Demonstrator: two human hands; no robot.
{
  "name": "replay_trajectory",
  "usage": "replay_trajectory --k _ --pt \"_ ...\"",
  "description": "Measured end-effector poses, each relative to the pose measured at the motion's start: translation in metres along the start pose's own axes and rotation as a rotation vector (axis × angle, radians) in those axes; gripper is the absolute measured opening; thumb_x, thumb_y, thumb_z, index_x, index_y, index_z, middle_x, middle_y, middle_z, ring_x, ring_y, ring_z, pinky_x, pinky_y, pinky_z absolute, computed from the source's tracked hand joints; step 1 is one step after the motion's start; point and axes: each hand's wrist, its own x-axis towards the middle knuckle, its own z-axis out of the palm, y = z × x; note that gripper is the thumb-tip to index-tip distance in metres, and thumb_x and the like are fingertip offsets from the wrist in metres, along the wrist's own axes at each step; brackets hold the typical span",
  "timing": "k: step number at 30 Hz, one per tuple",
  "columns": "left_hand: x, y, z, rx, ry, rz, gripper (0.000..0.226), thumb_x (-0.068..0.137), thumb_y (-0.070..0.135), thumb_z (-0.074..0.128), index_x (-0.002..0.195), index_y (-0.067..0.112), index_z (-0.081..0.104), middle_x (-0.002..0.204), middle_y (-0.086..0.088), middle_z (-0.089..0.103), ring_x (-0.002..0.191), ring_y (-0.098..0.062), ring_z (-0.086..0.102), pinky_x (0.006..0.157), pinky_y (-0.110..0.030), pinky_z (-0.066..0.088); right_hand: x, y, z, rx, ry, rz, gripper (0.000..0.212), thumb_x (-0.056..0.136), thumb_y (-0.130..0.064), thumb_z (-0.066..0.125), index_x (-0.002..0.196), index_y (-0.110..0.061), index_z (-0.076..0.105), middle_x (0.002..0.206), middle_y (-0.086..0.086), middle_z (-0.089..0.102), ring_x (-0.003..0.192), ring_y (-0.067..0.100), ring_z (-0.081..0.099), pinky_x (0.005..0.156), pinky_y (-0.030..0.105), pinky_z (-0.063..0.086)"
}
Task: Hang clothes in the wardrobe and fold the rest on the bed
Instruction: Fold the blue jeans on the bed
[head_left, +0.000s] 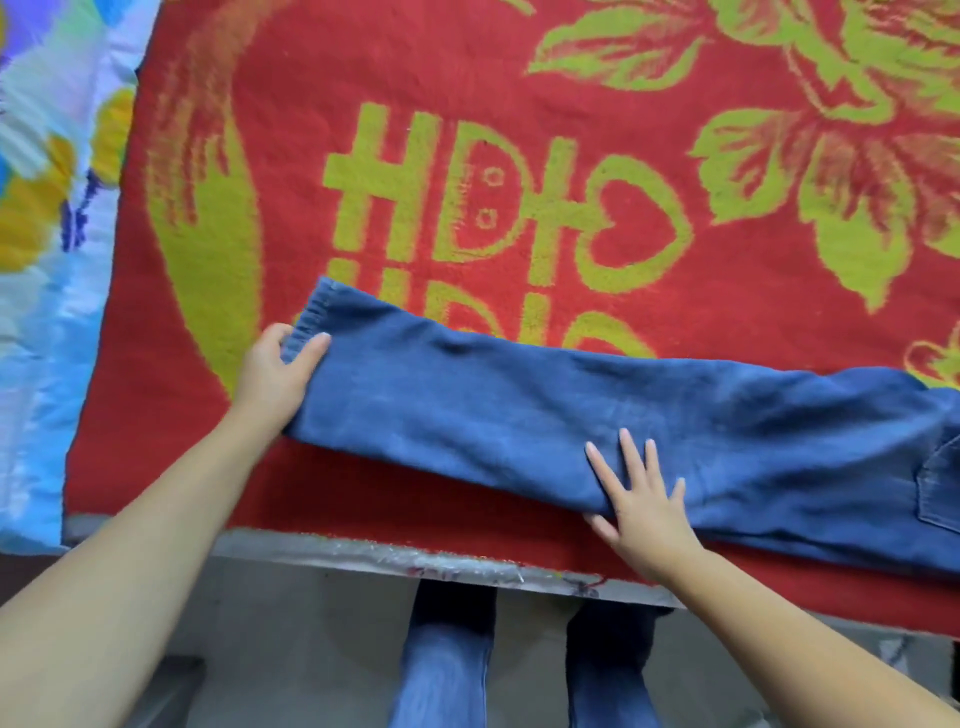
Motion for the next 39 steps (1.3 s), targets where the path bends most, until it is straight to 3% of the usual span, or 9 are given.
replay_trajectory --k 7,12,21,25,28,31,34,37,39 --pt "0.001 -0.046 0.001 0.446 0.0 -0.301 0.041 0.093 0.045 0.053 0.1 0.005 0.052 0.107 -0.033 0.06 0.102 -0.048 0.057 0.082 -0.046 0.043 0.032 -0.004 -0.02 -0.016 -0.182 -0.007 0.087 0.086 -0.075 0.032 0.147 -0.041 -0.018 0.152 -0.004 -0.037 0.143 0.037 -0.023 0.108 0.068 0.008" --pt "0.006 -0.046 0.005 0.341 -0.013 -0.28 0.044 0.092 0.045 0.056 0.102 0.003 0.055 0.107 -0.03 0.062 0.102 -0.046 0.058 0.082 -0.045 0.042 0.041 -0.039 -0.028 -0.004 0.342 -0.252 0.062 0.097 -0.049 0.039 0.152 -0.029 0.019 0.161 0.004 0.006 0.148 0.03 0.004 0.11 0.064 0.019" --pt "0.012 -0.031 -0.001 0.343 0.066 -0.086 0.029 0.093 0.035 0.058 0.094 0.007 0.055 0.095 -0.026 0.064 0.09 -0.043 0.06 0.074 -0.042 0.042 0.091 0.039 -0.054 0.018 0.201 0.314 0.059 0.101 -0.047 0.02 0.15 -0.039 -0.012 0.158 -0.002 -0.023 0.145 0.025 -0.021 0.107 0.073 0.002" --pt "0.013 -0.028 -0.001 0.322 -0.037 -0.148 0.025 0.092 0.025 0.061 0.104 0.004 0.055 0.102 -0.025 0.065 0.096 -0.041 0.061 0.079 -0.04 0.043 0.069 -0.049 -0.053 0.085 0.392 -0.024 0.071 0.096 -0.041 0.043 0.153 -0.032 0.001 0.16 0.005 -0.012 0.147 0.03 -0.015 0.105 0.074 0.007" --pt "0.01 -0.022 -0.011 0.231 -0.18 -0.159 0.031 0.089 0.009 0.064 0.116 0.001 0.053 0.111 -0.022 0.063 0.099 -0.028 0.06 0.078 -0.031 0.039 0.054 -0.121 -0.028 0.055 0.236 -0.332 0.077 0.092 -0.051 0.046 0.152 -0.036 0.0 0.157 0.0 -0.023 0.145 0.03 -0.02 0.102 0.076 0.0" --pt "0.002 0.001 -0.03 0.084 -0.384 -0.044 0.051 0.085 0.007 0.065 0.132 0.008 0.045 0.124 -0.012 0.058 0.105 -0.014 0.052 0.086 -0.024 0.037 0.065 -0.14 -0.028 0.005 -0.102 -0.273 0.085 0.092 -0.049 0.049 0.149 -0.04 -0.014 0.15 -0.003 -0.04 0.139 0.028 -0.035 0.101 0.077 -0.006" --pt "-0.019 0.045 -0.034 -0.023 -0.536 0.02 0.065 0.075 0.023 0.055 0.138 0.022 0.038 0.126 0.003 0.054 0.112 -0.009 0.051 0.097 -0.026 0.038 0.061 -0.131 -0.072 0.427 -0.371 -0.289 0.075 0.092 -0.053 0.051 0.152 -0.038 0.008 0.16 -0.003 -0.015 0.146 0.026 -0.017 0.11 0.066 0.006" --pt "-0.061 0.096 -0.003 -0.075 -0.53 0.038 0.073 0.072 0.025 0.054 0.141 0.035 0.03 0.117 0.008 0.059 0.096 -0.001 0.056 0.088 -0.019 0.042 0.038 -0.111 -0.125 1.409 -0.589 -0.193 0.059 0.085 -0.063 0.05 0.138 -0.044 0.034 0.141 -0.006 0.047 0.131 0.022 0.043 0.095 0.048 0.046" --pt "-0.096 0.128 0.034 -0.165 -0.622 0.115 0.075 0.076 0.022 0.059 0.141 0.036 0.026 0.109 0.012 0.062 0.086 0.005 0.058 0.081 -0.014 0.044 0.023 -0.099 -0.147 1.577 -0.403 -0.215 0.049 0.084 -0.059 0.057 0.126 -0.038 0.046 0.117 -0.006 0.062 0.109 0.019 0.062 0.077 0.039 0.056"
